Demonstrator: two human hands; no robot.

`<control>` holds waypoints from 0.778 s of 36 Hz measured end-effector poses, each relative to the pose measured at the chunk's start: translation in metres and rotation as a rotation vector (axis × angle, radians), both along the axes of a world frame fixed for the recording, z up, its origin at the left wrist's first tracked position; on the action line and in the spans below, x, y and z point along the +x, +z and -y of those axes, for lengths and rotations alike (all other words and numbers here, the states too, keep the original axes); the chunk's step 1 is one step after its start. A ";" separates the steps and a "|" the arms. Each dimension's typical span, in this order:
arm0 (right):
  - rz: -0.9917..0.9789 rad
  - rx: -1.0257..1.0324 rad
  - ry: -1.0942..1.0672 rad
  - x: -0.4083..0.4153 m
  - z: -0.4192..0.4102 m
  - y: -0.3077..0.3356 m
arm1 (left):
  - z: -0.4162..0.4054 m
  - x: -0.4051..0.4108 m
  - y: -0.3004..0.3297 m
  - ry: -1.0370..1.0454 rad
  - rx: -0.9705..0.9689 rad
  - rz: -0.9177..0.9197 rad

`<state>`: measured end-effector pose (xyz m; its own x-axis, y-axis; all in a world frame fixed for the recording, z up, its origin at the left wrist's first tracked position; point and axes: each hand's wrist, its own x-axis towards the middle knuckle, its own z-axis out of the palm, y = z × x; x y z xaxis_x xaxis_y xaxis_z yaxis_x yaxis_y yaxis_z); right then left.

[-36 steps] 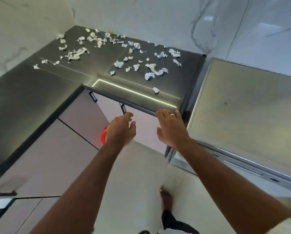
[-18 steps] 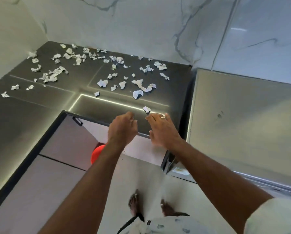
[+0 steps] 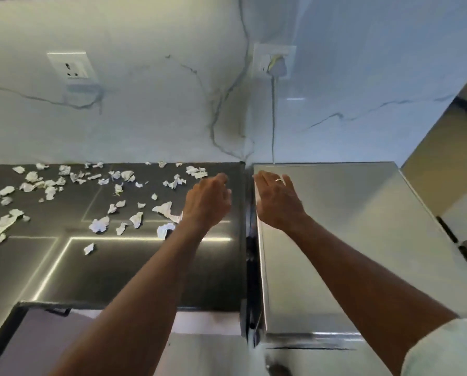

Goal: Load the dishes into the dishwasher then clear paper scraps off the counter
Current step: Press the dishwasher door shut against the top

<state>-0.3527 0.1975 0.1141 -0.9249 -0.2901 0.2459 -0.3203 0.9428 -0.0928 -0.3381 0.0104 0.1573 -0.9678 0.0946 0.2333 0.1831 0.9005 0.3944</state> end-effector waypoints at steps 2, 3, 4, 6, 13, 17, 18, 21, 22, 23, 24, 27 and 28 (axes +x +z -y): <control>-0.036 0.003 -0.013 -0.028 -0.019 0.018 | -0.017 -0.026 0.013 -0.021 -0.020 -0.007; -0.048 0.000 -0.019 -0.042 -0.029 0.027 | -0.026 -0.038 0.020 -0.029 -0.029 -0.019; -0.056 0.001 -0.026 -0.056 -0.038 0.037 | -0.034 -0.051 0.026 -0.033 -0.030 -0.036; -0.076 0.013 -0.038 -0.082 -0.055 0.055 | -0.050 -0.074 0.038 -0.026 -0.010 -0.065; -0.115 0.089 -0.034 -0.161 -0.087 0.106 | -0.091 -0.136 0.077 -0.002 -0.032 -0.117; -0.137 0.096 -0.034 -0.198 -0.088 0.126 | -0.101 -0.163 0.101 0.019 -0.064 -0.141; -0.139 0.098 -0.029 -0.205 -0.087 0.129 | -0.102 -0.170 0.106 0.023 -0.072 -0.150; -0.151 0.135 -0.002 -0.220 -0.077 0.137 | -0.102 -0.185 0.117 0.032 -0.095 -0.169; -0.154 0.154 0.007 -0.223 -0.072 0.139 | -0.101 -0.189 0.119 0.036 -0.102 -0.172; -0.157 0.174 0.015 -0.227 -0.067 0.139 | -0.101 -0.193 0.121 0.040 -0.108 -0.174; -0.156 0.190 0.020 -0.231 -0.063 0.138 | -0.100 -0.196 0.122 0.043 -0.114 -0.175; -0.149 0.213 0.015 -0.242 -0.052 0.132 | -0.096 -0.204 0.123 0.050 -0.129 -0.167; -0.138 0.206 0.009 -0.245 -0.049 0.130 | -0.095 -0.207 0.123 0.050 -0.136 -0.166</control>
